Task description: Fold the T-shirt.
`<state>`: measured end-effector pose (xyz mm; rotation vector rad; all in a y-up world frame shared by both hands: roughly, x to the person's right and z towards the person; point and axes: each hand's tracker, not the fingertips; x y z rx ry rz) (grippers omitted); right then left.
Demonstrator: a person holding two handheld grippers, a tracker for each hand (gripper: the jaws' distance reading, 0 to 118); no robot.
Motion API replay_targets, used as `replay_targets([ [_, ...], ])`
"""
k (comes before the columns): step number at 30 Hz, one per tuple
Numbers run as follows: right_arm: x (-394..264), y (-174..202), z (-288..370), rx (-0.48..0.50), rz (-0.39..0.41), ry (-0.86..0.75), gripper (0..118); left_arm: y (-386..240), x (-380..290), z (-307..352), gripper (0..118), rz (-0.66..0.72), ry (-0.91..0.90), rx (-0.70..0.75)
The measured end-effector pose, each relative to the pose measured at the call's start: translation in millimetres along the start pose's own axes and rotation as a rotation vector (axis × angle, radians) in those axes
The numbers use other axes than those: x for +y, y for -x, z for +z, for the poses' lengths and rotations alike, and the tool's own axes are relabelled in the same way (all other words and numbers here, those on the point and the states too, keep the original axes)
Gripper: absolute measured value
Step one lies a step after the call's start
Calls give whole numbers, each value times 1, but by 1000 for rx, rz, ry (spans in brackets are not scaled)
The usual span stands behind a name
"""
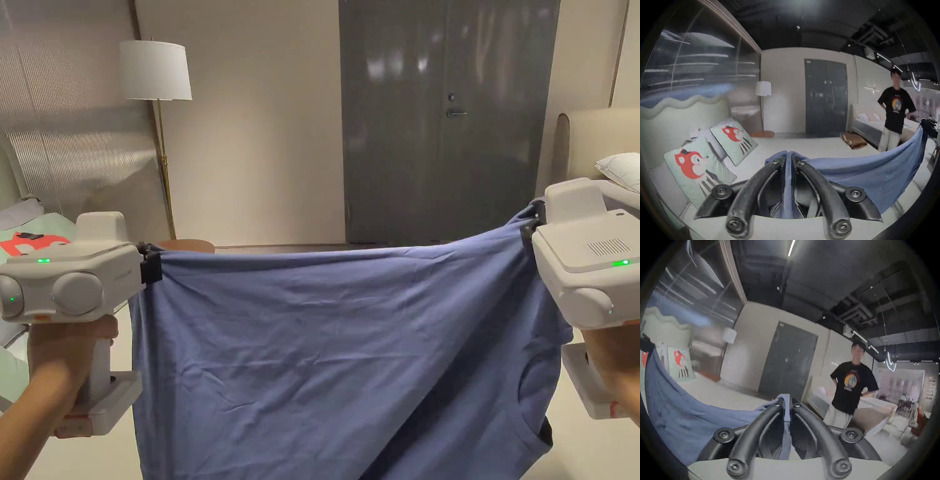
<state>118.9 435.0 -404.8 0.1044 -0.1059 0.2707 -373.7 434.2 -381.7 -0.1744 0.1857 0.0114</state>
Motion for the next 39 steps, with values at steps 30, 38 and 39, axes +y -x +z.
replay_targets([
  [30, -133, 53, -85, 146, -46, 204, 3, 11, -138, -109, 3, 66, 186, 55],
  [38, -212, 40, -2, 222, -121, 342, 3, 16, -227, -26, 3, 21, 318, 17],
  [39, -212, 40, 16, 233, -116, 356, 3, 17, -235, -14, 3, 24, 323, 17],
])
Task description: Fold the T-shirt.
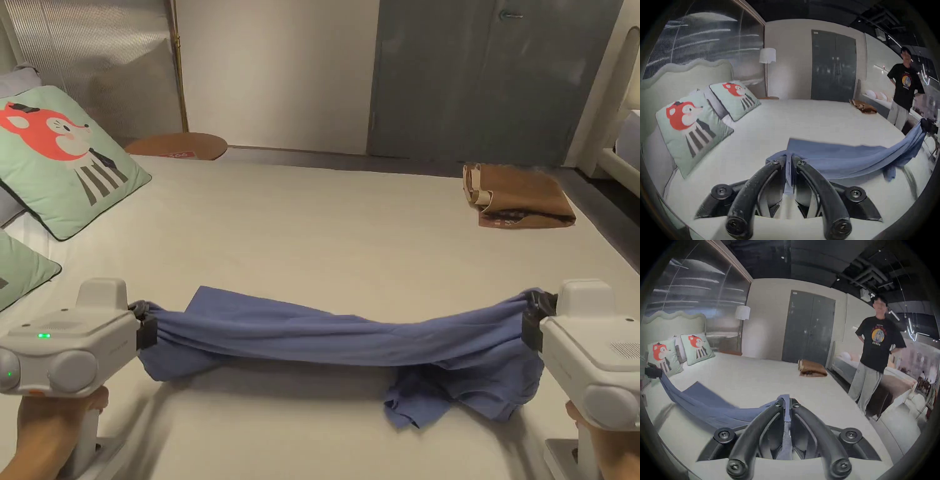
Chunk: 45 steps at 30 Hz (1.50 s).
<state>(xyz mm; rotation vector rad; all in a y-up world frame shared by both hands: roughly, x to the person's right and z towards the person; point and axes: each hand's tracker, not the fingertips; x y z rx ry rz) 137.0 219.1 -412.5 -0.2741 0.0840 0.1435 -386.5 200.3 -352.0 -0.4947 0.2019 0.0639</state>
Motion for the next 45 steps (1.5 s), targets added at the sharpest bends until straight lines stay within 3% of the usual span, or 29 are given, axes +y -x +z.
replay_targets([
  [6, -53, 4, 84, 46, -15, 60, 3, 22, -67, 57, 3, 56, 77, 4],
  [11, -94, 1, 137, 72, -97, 121, 3, 34, -111, 102, 3, 81, 114, 11],
  [17, -137, -12, 199, 68, -263, 204, 3, 49, -159, 151, 3, 109, 162, 1],
  [19, -153, -13, 214, 77, -271, 238, 3, 53, -177, 163, 3, 113, 185, 1],
  [28, -217, -1, 218, 20, -311, 519, 3, 63, -222, 157, 3, 90, 326, 41],
  [33, -216, 1, 220, 10, -331, 521, 4, 57, -219, 155, 9, 63, 339, 67],
  [34, -211, 3, 221, 5, -315, 529, 7, 56, -218, 156, 15, 64, 344, 74],
  [35, -205, 6, 223, 0, -307, 530, 19, 55, -214, 156, 33, 71, 355, 86],
  [36, -197, 6, 225, -5, -299, 514, 37, 55, -208, 156, 57, 87, 365, 88],
  [38, -175, 10, 230, -18, -261, 440, 94, 49, -196, 157, 109, 127, 327, 60],
  [39, -163, 13, 233, -21, -252, 405, 108, 47, -187, 160, 108, 143, 276, 37],
  [40, -148, 15, 237, -20, -251, 316, 114, 41, -175, 165, 108, 135, 187, 45],
  [45, -78, 29, 248, -13, -229, 66, 114, 0, -108, 202, 108, 108, -89, -39],
])
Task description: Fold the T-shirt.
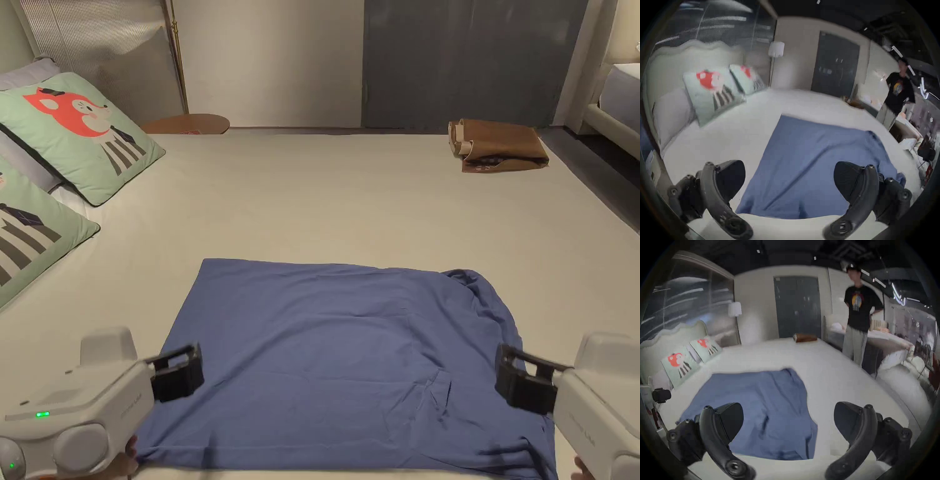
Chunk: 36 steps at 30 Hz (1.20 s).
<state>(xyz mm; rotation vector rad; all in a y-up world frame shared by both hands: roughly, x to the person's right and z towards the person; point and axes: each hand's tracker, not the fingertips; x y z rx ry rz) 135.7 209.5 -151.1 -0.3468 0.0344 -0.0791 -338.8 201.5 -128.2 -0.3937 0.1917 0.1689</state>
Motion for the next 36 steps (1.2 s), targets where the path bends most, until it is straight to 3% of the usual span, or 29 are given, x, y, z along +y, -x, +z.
replay_targets([
  [4, 32, 25, 24, 3, 40, -188, 111, -36, 35, 33, 107, -39, -216, -51],
  [7, 38, 38, 32, -26, 88, -259, 89, -55, 43, 46, 100, -101, -300, -40],
  [9, 39, 43, 34, -34, 113, -257, 57, -60, 42, 47, 48, -152, -331, -25],
  [10, 40, 44, 35, -32, 120, -263, 34, -64, 40, 51, 12, -170, -347, -23],
  [11, 39, 47, 38, -29, 122, -278, 0, -67, 38, 52, 0, -171, -352, -19],
  [21, 37, 42, 34, -33, 141, -301, 0, -54, 34, 41, 0, -139, -294, -48],
  [29, 36, 41, 35, -30, 140, -285, 0, -3, 7, 6, 0, -161, 69, -2],
  [33, 34, 42, 37, -24, 145, -268, 0, 31, -18, -1, 0, -70, 200, -3],
  [34, 33, 42, 36, -25, 148, -265, 0, 39, -23, -3, 4, -55, 255, -4],
  [35, 33, 42, 36, -27, 149, -261, 0, 46, -27, -5, 26, -32, 272, 12],
  [36, 32, 41, 35, -25, 148, -255, 0, 54, -34, -8, 55, -17, 304, 25],
])
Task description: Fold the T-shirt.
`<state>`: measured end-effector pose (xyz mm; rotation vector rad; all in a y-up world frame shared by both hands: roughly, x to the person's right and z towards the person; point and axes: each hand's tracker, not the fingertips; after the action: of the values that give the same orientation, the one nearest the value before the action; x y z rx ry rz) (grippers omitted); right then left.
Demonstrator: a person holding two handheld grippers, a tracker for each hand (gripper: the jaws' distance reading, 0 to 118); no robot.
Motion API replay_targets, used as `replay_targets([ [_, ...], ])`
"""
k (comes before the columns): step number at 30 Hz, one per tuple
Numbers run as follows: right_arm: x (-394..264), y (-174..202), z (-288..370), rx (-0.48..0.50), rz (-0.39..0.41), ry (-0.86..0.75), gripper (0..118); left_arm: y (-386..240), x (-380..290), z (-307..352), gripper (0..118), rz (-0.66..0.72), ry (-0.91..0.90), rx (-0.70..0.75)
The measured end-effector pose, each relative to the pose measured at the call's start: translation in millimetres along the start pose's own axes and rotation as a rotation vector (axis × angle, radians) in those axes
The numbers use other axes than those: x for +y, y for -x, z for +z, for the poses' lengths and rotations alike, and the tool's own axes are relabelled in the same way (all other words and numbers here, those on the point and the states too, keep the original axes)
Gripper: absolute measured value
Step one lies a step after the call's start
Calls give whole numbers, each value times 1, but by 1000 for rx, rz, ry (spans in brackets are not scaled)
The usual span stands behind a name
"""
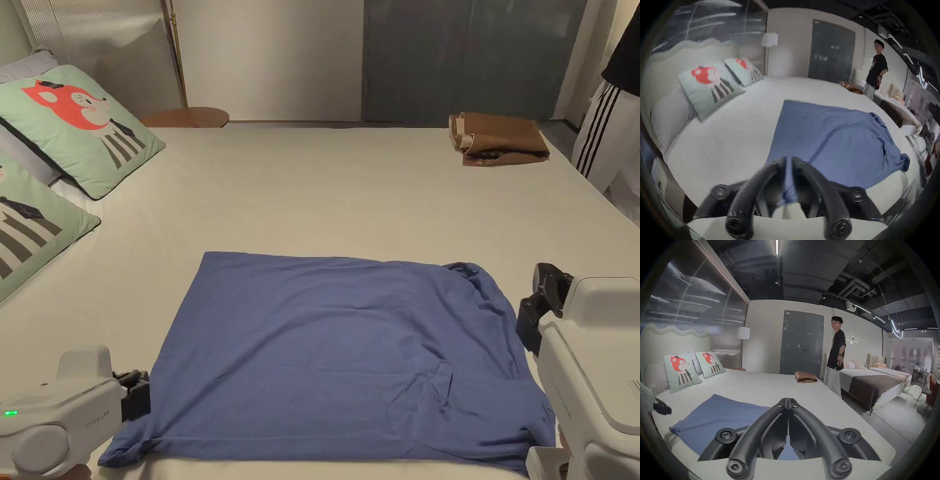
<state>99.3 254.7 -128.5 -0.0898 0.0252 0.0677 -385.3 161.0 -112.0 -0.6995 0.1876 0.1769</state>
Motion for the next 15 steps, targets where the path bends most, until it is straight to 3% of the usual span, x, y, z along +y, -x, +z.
replay_targets([
  [2, -1, 0, -1, 2, 0, 10, 0, 12, -10, -11, 103, 20, 77, 35],
  [3, -7, 1, -5, 4, 1, 14, 0, 16, -15, -15, 105, 19, 125, 51],
  [11, -11, 4, -8, 8, 7, 52, 0, 24, -41, -39, 100, 8, 185, 69],
  [12, -12, 4, -8, 8, 9, 55, 0, 24, -45, -42, 94, 7, 184, 67],
  [15, -16, 3, -10, 8, 4, 67, 0, 18, -50, -54, 59, -14, 231, 37],
])
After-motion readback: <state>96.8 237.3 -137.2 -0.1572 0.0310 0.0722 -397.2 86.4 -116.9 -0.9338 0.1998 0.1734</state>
